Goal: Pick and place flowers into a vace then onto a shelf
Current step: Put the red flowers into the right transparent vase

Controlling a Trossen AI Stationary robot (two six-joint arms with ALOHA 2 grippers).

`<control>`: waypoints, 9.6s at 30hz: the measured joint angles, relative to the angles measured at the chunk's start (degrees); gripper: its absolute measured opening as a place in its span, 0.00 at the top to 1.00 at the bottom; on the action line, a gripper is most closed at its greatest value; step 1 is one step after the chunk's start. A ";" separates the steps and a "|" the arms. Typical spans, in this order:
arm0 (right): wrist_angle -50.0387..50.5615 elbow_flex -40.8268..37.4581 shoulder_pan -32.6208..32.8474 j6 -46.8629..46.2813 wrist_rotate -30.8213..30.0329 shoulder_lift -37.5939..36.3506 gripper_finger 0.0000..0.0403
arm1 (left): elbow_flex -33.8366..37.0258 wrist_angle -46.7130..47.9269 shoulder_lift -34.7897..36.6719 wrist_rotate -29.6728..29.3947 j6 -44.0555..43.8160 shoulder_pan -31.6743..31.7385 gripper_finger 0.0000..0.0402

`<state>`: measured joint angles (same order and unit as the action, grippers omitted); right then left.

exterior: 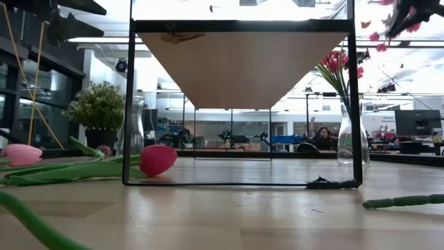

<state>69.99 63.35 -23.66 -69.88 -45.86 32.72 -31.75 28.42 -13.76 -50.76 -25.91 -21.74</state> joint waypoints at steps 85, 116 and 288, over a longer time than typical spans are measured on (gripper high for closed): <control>-41.88 -31.64 0.09 40.08 34.36 -26.43 1.00 | 0.00 0.02 0.00 0.02 -3.05 -0.01 0.19; -45.44 -39.21 0.09 39.19 34.52 -26.74 1.00 | 0.00 0.10 0.00 -0.90 -2.91 0.00 0.19; -46.05 -47.34 39.83 26.35 -13.76 -10.28 0.86 | 0.00 0.48 0.02 -0.96 -2.88 -0.01 0.19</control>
<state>23.94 16.01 16.17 -43.53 -59.61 22.44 -31.75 28.91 -13.74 -51.72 -28.80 -21.75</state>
